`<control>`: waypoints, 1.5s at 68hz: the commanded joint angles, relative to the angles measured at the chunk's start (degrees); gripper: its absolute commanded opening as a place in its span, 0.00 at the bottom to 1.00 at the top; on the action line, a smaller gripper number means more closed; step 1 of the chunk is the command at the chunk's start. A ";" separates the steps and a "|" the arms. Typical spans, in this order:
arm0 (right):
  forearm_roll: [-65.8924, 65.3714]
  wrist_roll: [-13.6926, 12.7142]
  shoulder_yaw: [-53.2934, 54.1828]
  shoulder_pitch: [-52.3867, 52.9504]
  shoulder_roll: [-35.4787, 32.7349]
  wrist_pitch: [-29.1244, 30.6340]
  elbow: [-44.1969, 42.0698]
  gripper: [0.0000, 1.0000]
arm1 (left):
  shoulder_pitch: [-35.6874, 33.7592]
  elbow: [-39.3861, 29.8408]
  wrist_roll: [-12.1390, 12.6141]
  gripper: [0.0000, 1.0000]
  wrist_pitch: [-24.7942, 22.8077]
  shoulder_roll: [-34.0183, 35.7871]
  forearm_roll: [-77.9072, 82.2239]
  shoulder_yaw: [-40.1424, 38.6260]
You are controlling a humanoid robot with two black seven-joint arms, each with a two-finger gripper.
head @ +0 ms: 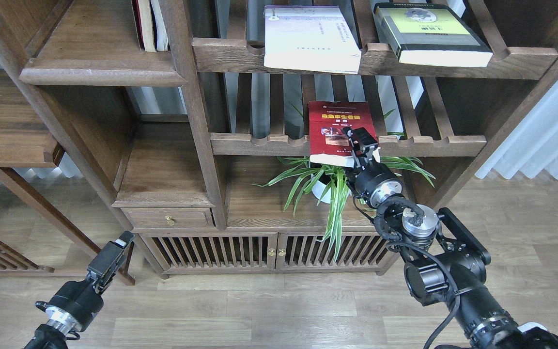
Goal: Organize books on shelf
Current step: 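Grasp the red book's lower edge with the right gripper, then pull the red book off the shelf and down toward the robot, then bring the left gripper to the red book held by the right gripper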
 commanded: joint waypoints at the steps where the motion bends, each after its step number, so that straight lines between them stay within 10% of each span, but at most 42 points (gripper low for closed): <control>1: -0.30 0.11 -0.84 -0.24 0.00 0.12 0.41 0.48 | 0.00 0.44 0.00 1.00 0.00 -0.01 0.00 -0.03; 7: -0.30 0.02 -1.02 -1.56 0.00 1.17 1.90 0.12 | 0.00 0.97 0.00 1.00 0.00 -0.01 0.00 -0.03; 13: -1.62 -0.42 -4.00 -3.67 0.00 5.74 2.96 0.05 | 0.00 1.67 0.00 1.00 0.00 -0.01 0.00 -0.03; 31: -4.87 -3.14 -14.55 -13.60 0.00 16.82 10.78 0.04 | 0.26 2.29 -0.27 1.00 0.00 0.08 -0.09 1.29; 55: -12.78 -17.47 -17.89 -32.23 -2.55 30.50 17.29 0.04 | 0.88 10.29 -0.54 1.00 0.00 0.08 -1.93 6.65; 102: -16.82 -18.00 -16.40 -34.70 0.00 30.50 9.47 0.06 | -1.14 -0.44 -0.97 1.00 0.00 8.70 -30.94 28.98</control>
